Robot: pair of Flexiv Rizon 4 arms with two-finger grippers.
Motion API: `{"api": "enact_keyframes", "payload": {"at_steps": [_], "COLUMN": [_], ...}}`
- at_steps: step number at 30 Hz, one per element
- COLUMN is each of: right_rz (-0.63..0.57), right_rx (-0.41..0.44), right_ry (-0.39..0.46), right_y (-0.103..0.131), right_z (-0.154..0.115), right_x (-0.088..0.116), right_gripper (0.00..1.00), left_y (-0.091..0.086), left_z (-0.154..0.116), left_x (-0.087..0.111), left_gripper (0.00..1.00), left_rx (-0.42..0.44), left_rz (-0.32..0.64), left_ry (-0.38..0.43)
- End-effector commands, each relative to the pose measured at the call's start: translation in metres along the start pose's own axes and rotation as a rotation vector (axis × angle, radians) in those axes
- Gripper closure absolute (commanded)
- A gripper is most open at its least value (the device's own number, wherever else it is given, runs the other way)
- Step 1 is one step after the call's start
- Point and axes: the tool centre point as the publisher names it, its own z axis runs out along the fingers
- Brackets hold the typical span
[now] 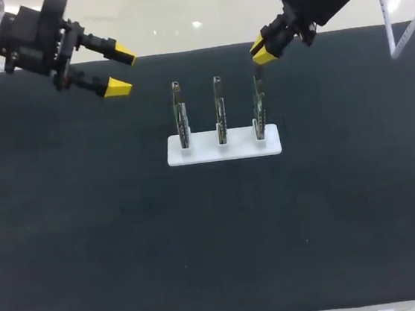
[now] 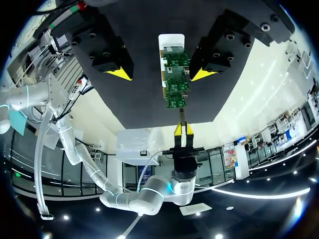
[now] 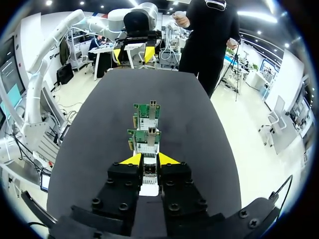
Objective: Pick up the optical module with the left hand, and insert it into the network port with the right hand.
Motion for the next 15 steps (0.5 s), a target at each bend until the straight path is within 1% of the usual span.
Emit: {"api": "enact_keyframes", "payload": {"at_steps": [1,13,14,15], "right_rz": [-0.002,-0.001,-0.003,-0.004], "right_rx": [0.002,-0.005,-0.005,-0.006], "right_ry": [-0.005,-0.012,-0.012,-0.009], "right_y": [-0.0012,-0.0003,-0.0004,-0.0006], "right_z": [0.0031,0.0053,0.0047,0.0040], "right_x": [0.0015,-0.0005,-0.0019,-0.0034], "right_gripper": [1.00,1.00,0.44,0.00], "left_y": [0.0005,0.0005,0.0005,0.0005], "left_z": [0.0004,0.0004,0.0004,0.0004], "left_x": [-0.0004,-0.0004,-0.0004,-0.0004], "left_gripper": [0.00,0.00,0.00,0.00], "left_rx": [0.000,0.000,0.000,0.000], "left_rz": [-0.001,-0.001,-0.001,-0.001], "left_ry": [0.004,0.004,0.004,0.004]}}
